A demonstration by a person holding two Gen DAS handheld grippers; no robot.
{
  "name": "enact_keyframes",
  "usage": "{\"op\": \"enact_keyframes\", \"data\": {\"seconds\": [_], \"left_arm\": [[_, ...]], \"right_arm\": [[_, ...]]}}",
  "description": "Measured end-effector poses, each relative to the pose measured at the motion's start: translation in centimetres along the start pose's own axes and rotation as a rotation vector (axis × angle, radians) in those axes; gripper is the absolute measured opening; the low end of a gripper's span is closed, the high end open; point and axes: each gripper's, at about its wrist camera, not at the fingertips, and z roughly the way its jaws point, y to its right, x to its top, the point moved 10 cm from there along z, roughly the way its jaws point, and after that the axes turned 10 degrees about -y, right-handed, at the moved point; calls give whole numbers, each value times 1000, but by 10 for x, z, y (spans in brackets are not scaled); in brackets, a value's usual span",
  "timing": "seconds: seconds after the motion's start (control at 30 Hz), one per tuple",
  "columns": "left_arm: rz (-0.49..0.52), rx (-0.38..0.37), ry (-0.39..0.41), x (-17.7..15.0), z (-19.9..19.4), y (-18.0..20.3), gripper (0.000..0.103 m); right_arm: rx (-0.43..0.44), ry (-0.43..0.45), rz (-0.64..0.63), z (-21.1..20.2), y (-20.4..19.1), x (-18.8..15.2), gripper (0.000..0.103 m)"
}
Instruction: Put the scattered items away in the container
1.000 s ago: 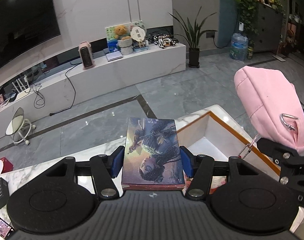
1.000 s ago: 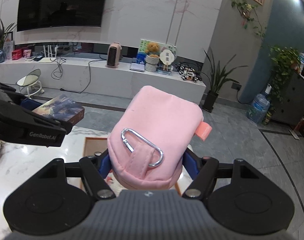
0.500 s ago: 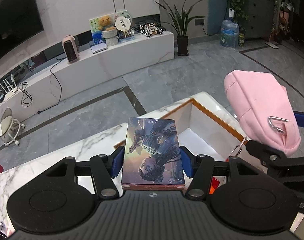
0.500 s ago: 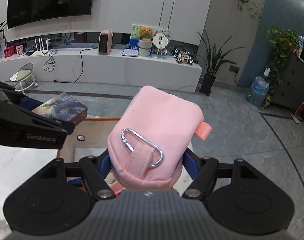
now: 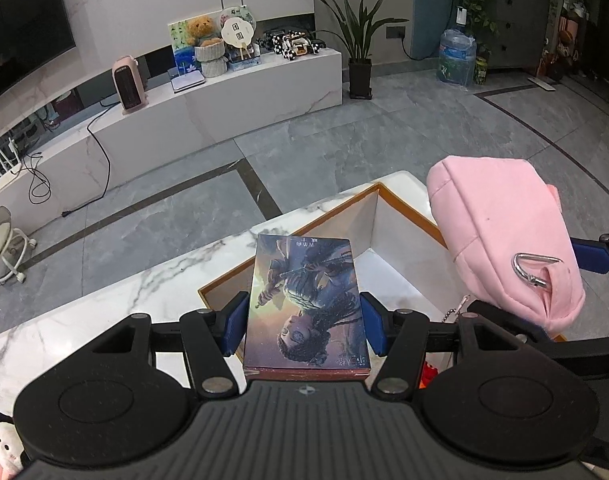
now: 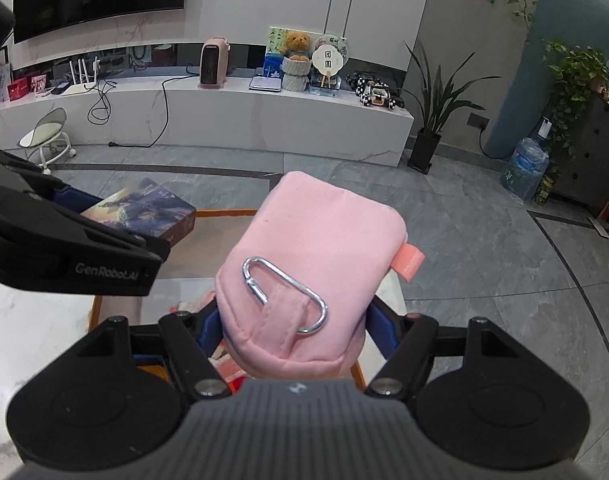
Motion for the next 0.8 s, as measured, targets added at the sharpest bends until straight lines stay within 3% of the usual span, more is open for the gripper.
{"op": "enact_keyframes", "data": {"seconds": [0.8], "left_arm": [[-20, -38, -70, -11, 47, -5, 67]], "right_arm": [[11, -85, -48, 51, -18, -10, 73]]}}
